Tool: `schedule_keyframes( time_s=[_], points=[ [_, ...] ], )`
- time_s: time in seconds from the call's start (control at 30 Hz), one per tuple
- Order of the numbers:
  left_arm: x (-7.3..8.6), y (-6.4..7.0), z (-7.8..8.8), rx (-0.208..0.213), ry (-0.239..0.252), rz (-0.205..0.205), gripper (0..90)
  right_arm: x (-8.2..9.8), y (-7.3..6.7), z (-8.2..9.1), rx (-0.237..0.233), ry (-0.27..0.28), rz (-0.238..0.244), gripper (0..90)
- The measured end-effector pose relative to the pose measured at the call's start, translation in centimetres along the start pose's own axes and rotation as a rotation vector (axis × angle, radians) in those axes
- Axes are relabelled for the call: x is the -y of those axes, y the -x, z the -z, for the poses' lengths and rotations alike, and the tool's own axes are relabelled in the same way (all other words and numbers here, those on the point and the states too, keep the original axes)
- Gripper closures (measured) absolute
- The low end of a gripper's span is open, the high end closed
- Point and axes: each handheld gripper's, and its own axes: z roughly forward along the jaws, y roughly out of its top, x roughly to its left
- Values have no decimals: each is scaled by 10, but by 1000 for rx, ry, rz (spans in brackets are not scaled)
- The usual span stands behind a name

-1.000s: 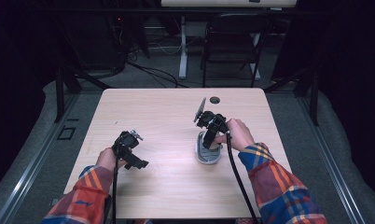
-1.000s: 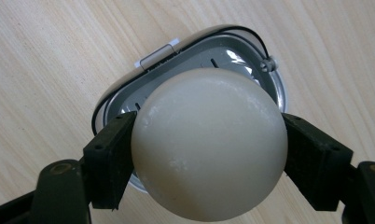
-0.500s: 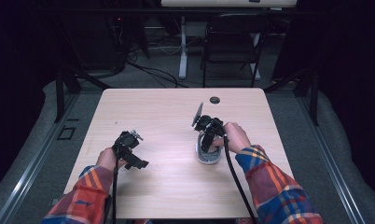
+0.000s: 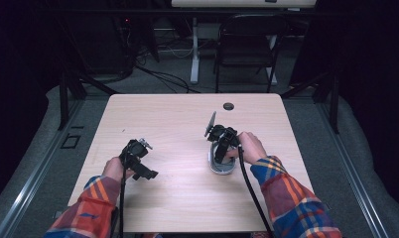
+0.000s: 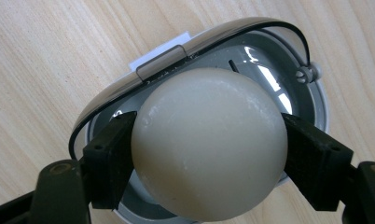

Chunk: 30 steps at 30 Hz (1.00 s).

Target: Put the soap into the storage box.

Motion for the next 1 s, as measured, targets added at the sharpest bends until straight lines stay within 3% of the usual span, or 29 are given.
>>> schedule_keyframes(
  time_s=[0.47, 0.8, 1.0],
  points=[
    [0, 0, 0, -4, -4, -2, 0, 4, 1, -4, -3, 4, -10, 235],
    [0, 1, -1, -4, -2, 1, 0, 6, 2, -1, -10, -15, 1, 196],
    [0, 0, 0, -5, -5, -2, 0, 9, 2, 6, -3, 4, 4, 174]
  ],
)
